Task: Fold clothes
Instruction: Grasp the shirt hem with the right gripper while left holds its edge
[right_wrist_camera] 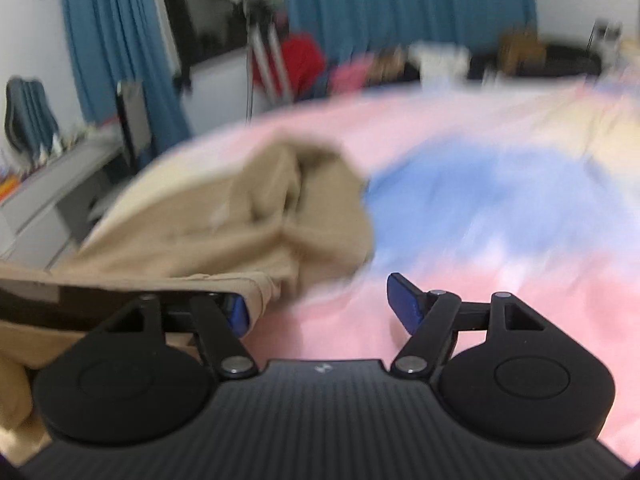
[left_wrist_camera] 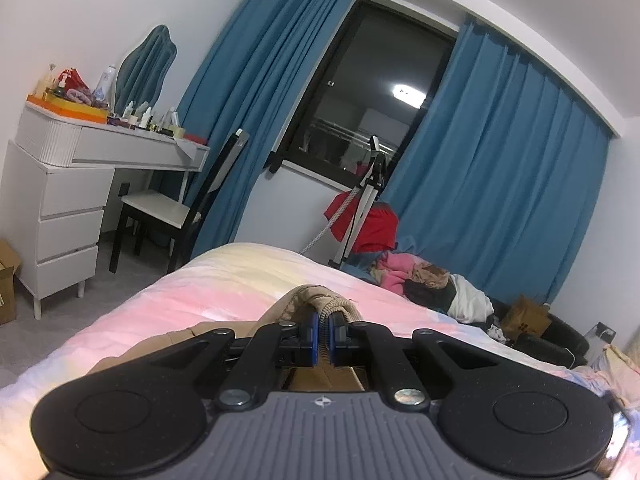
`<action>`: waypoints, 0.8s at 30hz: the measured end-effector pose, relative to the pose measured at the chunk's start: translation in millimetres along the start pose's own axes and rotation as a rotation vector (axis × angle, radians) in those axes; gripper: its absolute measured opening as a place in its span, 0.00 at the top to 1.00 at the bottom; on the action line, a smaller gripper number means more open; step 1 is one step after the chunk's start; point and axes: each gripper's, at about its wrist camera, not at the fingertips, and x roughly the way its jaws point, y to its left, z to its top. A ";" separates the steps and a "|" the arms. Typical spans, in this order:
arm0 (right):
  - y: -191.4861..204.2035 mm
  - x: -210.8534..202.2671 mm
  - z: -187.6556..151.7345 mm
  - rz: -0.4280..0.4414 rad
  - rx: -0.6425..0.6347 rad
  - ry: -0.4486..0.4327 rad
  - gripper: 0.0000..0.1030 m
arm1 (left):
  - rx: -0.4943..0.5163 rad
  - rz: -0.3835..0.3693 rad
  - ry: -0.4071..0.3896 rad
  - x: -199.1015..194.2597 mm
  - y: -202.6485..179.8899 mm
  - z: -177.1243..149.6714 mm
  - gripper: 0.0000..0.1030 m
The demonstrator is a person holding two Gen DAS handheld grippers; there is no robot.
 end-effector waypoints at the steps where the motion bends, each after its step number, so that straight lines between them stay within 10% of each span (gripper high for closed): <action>1: -0.4 -6.3 2.1 0.005 -0.006 -0.045 0.43 | 0.001 0.000 0.014 1.6 0.1 -0.9 0.95; 3: -2.3 -10.6 5.4 0.038 -0.015 -0.097 0.76 | 0.016 0.003 0.055 7.8 -1.0 -5.0 0.95; 7: -0.4 -12.3 4.9 0.107 -0.039 -0.101 0.94 | 0.067 0.029 0.137 19.6 -6.2 -17.9 0.94; 16: 4.6 -28.0 14.6 0.204 -0.042 -0.124 0.95 | 0.179 0.097 0.364 46.0 -16.4 -53.8 0.73; 24: -7.1 -29.3 20.2 0.182 -0.004 -0.119 0.94 | 0.262 0.266 0.401 63.3 -14.6 -75.5 0.68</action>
